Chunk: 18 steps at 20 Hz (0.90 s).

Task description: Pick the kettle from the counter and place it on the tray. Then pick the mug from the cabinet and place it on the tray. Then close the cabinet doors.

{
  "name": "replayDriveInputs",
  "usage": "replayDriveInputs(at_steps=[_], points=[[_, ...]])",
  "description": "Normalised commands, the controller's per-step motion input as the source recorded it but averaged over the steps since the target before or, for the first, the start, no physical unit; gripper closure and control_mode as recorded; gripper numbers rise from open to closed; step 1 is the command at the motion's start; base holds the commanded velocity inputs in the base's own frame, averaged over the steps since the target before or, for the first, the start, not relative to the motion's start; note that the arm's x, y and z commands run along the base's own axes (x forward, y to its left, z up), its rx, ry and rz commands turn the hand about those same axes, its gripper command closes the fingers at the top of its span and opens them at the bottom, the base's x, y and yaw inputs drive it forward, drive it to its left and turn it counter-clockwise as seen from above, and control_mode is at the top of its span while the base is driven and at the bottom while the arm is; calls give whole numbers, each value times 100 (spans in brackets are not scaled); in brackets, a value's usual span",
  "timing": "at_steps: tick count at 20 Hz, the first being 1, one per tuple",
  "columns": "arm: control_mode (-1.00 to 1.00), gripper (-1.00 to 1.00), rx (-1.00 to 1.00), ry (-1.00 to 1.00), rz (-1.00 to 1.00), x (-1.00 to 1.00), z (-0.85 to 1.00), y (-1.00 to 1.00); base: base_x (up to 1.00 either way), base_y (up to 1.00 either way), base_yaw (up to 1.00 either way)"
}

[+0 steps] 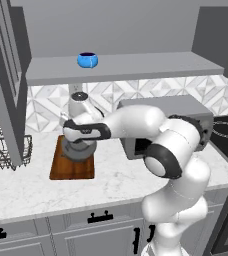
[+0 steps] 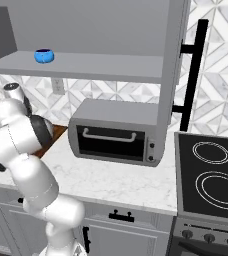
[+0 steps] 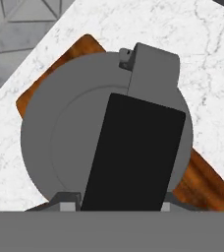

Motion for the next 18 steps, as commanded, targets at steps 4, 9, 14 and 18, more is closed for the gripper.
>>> replayDriveInputs(at_steps=[4,9,14,18], points=[[-100,100,0,0,-13,47,-4,18,0,0,0],[-100,100,0,0,-11,47,-2,14,0,0,0],[-100,100,0,0,-10,33,0,4,0,0,0],[-100,100,0,0,-7,25,0,0,0,0,0]])
